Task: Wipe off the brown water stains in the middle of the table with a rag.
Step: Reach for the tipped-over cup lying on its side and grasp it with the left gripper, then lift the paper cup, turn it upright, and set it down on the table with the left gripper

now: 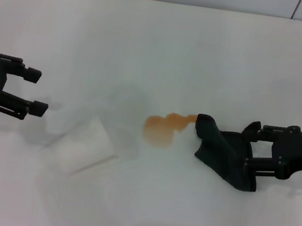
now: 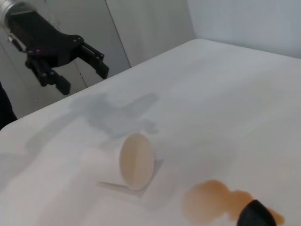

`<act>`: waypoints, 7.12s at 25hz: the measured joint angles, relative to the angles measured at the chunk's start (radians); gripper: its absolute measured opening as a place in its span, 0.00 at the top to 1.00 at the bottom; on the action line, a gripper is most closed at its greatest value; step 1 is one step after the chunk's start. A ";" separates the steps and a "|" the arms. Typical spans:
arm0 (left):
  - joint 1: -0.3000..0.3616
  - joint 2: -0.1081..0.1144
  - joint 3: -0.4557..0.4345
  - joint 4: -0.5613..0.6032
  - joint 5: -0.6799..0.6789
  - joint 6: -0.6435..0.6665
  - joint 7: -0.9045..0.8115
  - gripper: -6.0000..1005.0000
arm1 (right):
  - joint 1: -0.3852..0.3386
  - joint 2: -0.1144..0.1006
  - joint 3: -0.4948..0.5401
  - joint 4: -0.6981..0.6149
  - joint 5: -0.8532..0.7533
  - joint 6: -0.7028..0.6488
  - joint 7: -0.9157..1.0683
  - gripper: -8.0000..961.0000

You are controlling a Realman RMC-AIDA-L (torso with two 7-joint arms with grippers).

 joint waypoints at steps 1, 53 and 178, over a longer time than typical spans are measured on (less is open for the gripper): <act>-0.015 0.003 0.002 -0.003 0.023 0.001 -0.012 0.14 | 0.000 0.000 -0.003 0.000 0.001 0.000 0.002 0.19; -0.241 -0.112 0.138 -0.107 0.343 -0.061 -0.184 0.14 | -0.020 0.000 0.000 -0.022 -0.001 -0.055 -0.002 0.19; -0.286 -0.156 0.112 -0.126 0.422 -0.151 -0.187 0.35 | -0.047 0.001 0.002 -0.009 0.006 -0.068 -0.004 0.19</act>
